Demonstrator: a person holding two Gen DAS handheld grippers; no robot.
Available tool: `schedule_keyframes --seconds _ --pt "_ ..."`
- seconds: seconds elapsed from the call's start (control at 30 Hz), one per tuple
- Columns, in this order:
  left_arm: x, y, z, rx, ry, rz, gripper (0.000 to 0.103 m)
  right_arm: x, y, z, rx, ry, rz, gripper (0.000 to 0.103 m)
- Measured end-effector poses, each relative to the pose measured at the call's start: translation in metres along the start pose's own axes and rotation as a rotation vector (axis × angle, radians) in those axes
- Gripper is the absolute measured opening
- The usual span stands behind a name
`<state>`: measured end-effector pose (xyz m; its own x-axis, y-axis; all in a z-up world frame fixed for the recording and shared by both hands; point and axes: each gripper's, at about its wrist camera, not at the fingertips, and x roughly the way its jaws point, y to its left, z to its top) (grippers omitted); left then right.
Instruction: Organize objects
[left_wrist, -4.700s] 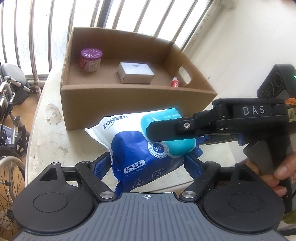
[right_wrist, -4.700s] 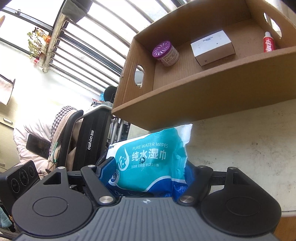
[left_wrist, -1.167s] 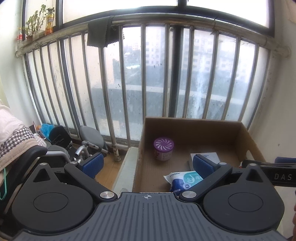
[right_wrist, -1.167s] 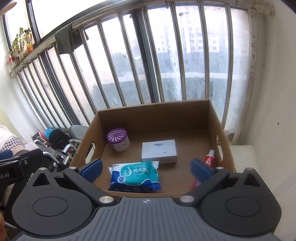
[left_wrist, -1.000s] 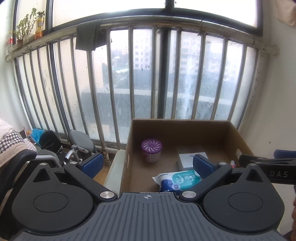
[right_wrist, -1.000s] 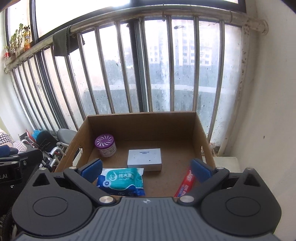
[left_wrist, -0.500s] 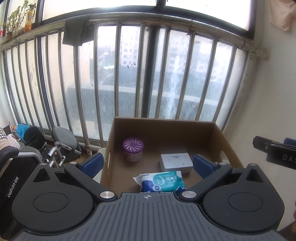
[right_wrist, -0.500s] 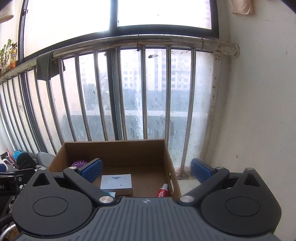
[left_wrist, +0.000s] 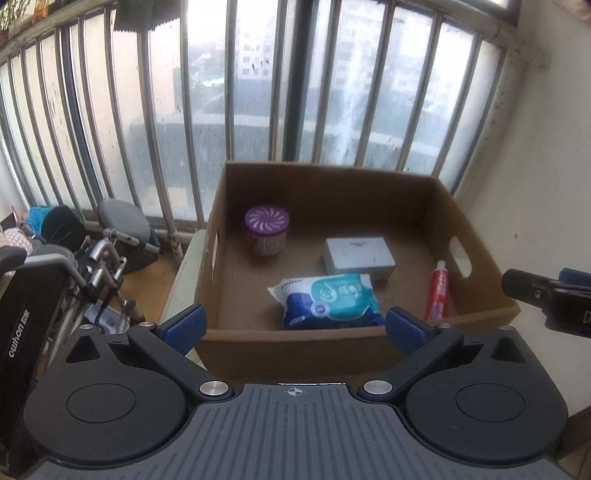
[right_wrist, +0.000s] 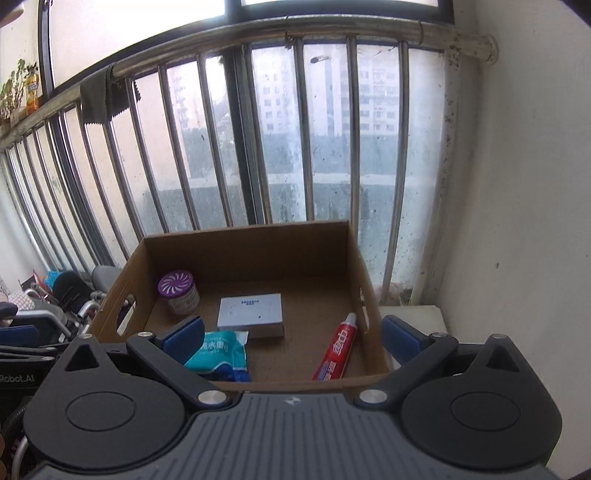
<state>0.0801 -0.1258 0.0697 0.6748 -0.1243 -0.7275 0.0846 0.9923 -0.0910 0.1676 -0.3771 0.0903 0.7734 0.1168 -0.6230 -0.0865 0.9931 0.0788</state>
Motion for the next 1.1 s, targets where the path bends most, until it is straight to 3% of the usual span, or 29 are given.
schedule_keyframes --seconds 0.13,0.27,0.73,1.1 --pt "0.015 -0.001 -0.014 -0.014 0.103 -0.001 0.103 0.015 0.006 -0.016 -0.007 0.124 0.015 0.103" --pt "0.021 -0.007 -0.019 -0.004 0.146 0.004 0.103 0.023 0.005 -0.024 0.014 0.19 0.026 0.103" --pt "0.03 -0.022 -0.01 0.006 0.205 0.021 0.103 0.038 -0.001 -0.023 -0.026 0.248 0.01 0.103" --pt "0.033 -0.031 -0.009 0.025 0.206 0.026 0.103 0.044 -0.008 -0.021 -0.032 0.257 0.005 0.103"
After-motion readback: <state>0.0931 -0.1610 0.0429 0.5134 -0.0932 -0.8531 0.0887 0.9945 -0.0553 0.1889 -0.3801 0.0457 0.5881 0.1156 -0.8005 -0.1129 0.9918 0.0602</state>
